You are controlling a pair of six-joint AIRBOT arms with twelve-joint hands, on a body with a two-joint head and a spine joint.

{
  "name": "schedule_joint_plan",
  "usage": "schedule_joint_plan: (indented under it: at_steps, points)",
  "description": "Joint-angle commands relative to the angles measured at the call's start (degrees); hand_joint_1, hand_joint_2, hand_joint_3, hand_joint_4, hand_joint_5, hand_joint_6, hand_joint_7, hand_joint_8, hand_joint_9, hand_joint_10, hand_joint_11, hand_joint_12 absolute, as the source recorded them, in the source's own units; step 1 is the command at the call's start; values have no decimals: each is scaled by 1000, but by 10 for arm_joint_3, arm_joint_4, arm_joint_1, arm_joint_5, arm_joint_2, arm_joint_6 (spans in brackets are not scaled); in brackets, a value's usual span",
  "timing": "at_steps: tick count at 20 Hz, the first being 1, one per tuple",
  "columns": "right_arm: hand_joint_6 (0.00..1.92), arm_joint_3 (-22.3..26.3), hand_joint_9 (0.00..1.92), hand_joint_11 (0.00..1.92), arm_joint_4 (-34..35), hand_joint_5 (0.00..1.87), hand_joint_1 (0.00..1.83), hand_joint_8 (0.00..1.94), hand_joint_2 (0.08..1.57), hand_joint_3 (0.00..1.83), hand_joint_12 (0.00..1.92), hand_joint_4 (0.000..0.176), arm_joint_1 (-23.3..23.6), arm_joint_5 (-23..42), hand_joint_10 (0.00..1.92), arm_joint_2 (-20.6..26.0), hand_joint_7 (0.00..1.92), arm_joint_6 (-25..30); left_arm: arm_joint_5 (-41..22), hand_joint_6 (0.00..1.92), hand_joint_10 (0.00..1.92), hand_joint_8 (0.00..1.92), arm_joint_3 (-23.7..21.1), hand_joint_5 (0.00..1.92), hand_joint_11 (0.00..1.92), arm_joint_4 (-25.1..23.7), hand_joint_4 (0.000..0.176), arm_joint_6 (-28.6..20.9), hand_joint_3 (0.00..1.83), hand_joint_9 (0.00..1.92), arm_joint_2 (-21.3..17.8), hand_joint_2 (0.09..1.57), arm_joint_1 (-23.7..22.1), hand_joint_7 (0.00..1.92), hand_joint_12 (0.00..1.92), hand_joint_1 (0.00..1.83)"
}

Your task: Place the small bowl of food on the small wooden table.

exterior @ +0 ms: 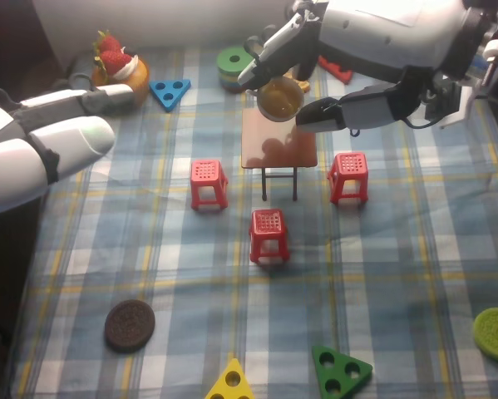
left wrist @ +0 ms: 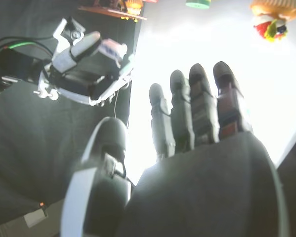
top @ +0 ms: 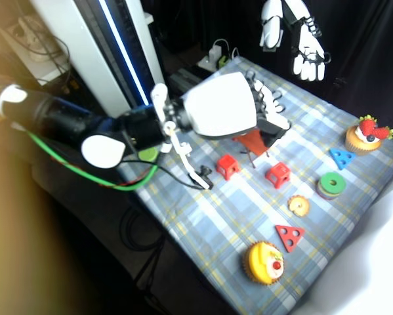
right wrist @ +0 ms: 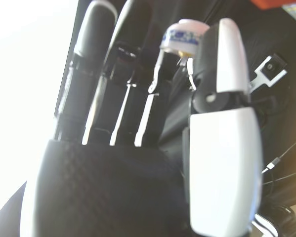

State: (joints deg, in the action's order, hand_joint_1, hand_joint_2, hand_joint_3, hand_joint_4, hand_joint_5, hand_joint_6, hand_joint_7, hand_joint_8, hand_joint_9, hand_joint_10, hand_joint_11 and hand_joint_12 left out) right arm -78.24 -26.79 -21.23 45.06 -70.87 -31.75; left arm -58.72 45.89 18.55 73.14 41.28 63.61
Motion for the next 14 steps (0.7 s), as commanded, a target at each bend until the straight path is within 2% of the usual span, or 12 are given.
schedule_joint_plan:
  at_steps: [1,3,6,7,8,9,10,11,12,13,14]
  points:
    - [669,-2,1375,991,16,1116,1270,553,1027,0,1026,0,8,59,163,1,1288,1,-70,0,0,0,3,177,0,-4,17,-6,0,4,1,1300,-9,67,1,0]
    - [586,-2,1472,1061,2,1140,1289,487,1012,0,1145,0,8,53,176,-1,1349,7,-70,0,0,0,3,139,0,-5,33,-6,0,0,1,1282,-10,27,0,0]
    - [497,0,1470,1089,-11,1189,1287,496,1005,0,1200,0,8,43,194,-2,1344,9,-69,2,0,10,3,134,0,-4,46,-6,0,0,2,1284,-10,43,0,0]
    - [509,0,1456,1069,-13,1185,1287,485,1005,0,1187,0,8,41,188,-2,1347,11,-69,1,0,8,3,131,0,-5,55,-6,0,0,2,1280,-10,42,0,0]
    - [545,0,1462,1100,-14,1157,1289,536,1012,1,1159,0,8,40,188,-2,1327,13,-68,2,0,8,3,135,0,-5,54,-6,0,0,2,1286,-10,44,0,0]
    - [591,0,1450,1063,-17,1132,1284,575,1021,0,1160,0,8,38,175,-2,1304,16,-68,0,0,4,4,123,0,-4,71,-6,0,0,2,1282,-10,37,0,0]
    - [593,0,1475,1102,-25,1121,1289,588,1023,0,1186,0,8,34,184,-2,1305,20,-68,10,0,7,4,146,0,-4,54,-6,0,0,2,1292,-10,45,0,0]
    - [571,0,1510,1148,-31,1126,1297,531,1016,0,1210,0,8,31,192,-2,1341,22,-68,14,0,6,5,158,0,-4,52,-6,0,0,2,1292,-10,44,0,0]
    - [515,0,1566,1190,-35,1153,1302,466,1006,0,1306,0,8,28,243,-2,1377,23,-68,6,0,4,5,142,0,-4,65,-6,0,0,2,1289,-10,42,0,0]
    - [505,0,1525,1114,-39,1175,1297,375,999,0,1310,0,8,23,257,-2,1408,23,-68,3,0,1,5,136,0,-4,71,-6,0,0,2,1299,-11,36,0,0]
    - [494,0,1512,1121,-40,1186,1295,315,996,0,1308,0,8,22,308,-2,1431,23,-68,4,0,3,5,138,0,-4,72,-6,1,0,2,1302,-11,39,0,0]
